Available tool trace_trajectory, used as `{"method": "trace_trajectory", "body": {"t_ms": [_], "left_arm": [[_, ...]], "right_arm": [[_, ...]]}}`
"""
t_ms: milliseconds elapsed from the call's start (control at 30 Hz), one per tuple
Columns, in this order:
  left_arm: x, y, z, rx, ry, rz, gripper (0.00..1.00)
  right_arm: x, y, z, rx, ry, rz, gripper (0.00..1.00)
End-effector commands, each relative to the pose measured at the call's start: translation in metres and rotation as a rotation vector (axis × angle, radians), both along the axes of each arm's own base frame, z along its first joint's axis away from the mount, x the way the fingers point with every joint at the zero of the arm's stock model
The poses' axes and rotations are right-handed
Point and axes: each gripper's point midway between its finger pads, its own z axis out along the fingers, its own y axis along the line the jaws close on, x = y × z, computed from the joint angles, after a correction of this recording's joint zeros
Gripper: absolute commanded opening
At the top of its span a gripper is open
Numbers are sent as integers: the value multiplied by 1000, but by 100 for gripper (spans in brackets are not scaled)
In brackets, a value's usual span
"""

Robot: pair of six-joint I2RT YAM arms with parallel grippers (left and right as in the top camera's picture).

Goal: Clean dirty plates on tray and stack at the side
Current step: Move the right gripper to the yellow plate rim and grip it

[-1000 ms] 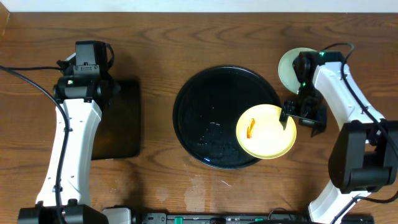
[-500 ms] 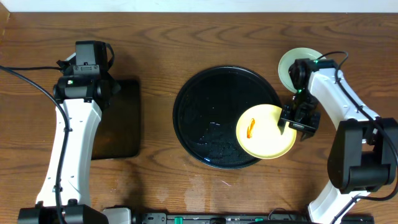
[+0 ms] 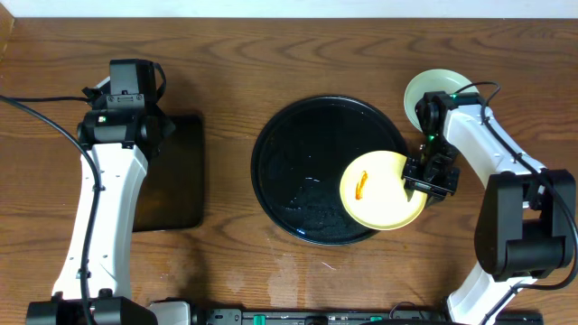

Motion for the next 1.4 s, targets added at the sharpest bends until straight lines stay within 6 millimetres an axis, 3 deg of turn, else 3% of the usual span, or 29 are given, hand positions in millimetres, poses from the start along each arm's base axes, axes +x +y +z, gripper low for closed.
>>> {"method": "trace_trajectory", "body": {"t_ms": [0, 167, 300, 367, 500, 767, 867, 967, 1100, 1200, 1367], "left_arm": [[-1, 3, 1, 8, -1, 9, 7], [-1, 3, 1, 8, -1, 9, 8], [-1, 3, 1, 8, -1, 9, 8], [-1, 3, 1, 8, 0, 9, 8], [-1, 3, 1, 8, -1, 9, 8], [-1, 3, 1, 8, 0, 9, 8], [-1, 3, 1, 8, -1, 9, 7], [-1, 3, 1, 8, 0, 8, 8], [-1, 3, 1, 8, 0, 8, 8], [-1, 3, 1, 8, 0, 8, 8], [-1, 3, 1, 8, 0, 9, 8]], "right_arm": [[-8, 4, -6, 4, 18, 7, 28], [-1, 16, -14, 57, -26, 56, 16], [13, 30, -17, 100, -91, 100, 15], [17, 35, -18, 103, -111, 116, 2], [24, 43, -20, 116, -150, 157, 1], [58, 61, -24, 180, -314, 320, 3], [71, 61, -25, 165, -370, 374, 22], [75, 58, -25, 146, -385, 381, 35], [77, 59, -28, 150, -390, 409, 33], [75, 60, -32, 152, -378, 413, 25], [70, 66, -45, 153, -341, 428, 26]]}}
